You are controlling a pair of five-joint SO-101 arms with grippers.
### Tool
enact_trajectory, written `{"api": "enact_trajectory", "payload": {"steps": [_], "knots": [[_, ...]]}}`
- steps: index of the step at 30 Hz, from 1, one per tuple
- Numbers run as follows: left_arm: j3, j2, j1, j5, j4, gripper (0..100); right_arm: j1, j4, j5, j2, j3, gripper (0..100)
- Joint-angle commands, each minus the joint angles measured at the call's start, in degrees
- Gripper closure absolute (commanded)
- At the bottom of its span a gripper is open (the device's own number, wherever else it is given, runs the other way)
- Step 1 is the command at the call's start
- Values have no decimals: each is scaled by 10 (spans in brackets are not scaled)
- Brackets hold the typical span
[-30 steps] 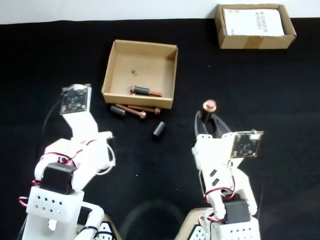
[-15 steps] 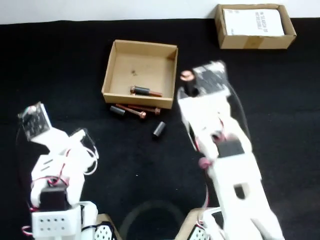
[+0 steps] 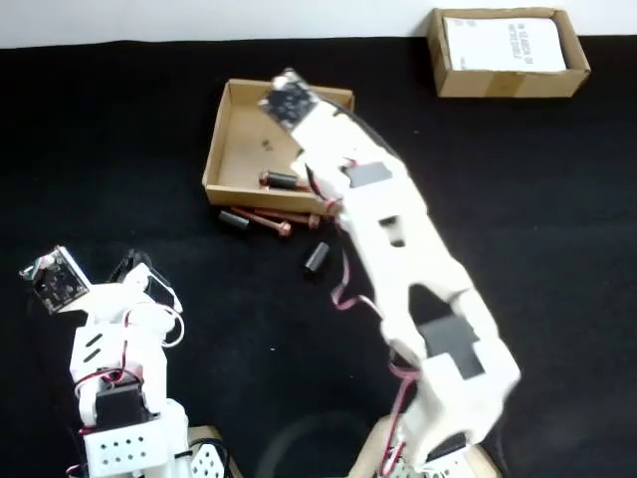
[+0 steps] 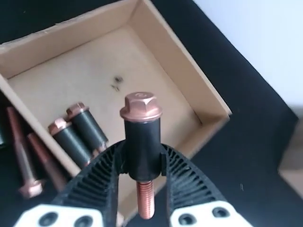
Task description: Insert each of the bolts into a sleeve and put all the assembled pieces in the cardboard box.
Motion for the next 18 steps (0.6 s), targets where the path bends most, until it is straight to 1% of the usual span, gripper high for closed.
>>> {"api": "enact_trajectory", "payload": {"steps": [1, 7, 11, 12, 14, 16, 18], "knots": [[11, -7, -8, 2, -17, 992, -14, 0, 27, 73, -111, 990], [11, -6, -8, 2, -16, 991, -15, 0, 30, 189, -189, 990], [11, -6, -8, 2, -16, 991, -17, 2, 33, 220, -199, 986], [11, -6, -8, 2, -16, 991, -17, 2, 46, 222, -197, 986], [11, -6, -8, 2, -16, 991, -17, 8, 100, 224, -195, 983], [11, -6, -8, 2, -16, 991, -17, 29, 139, 224, -187, 957], [11, -6, -8, 2, -16, 991, -17, 44, 135, 220, -185, 919]]}}
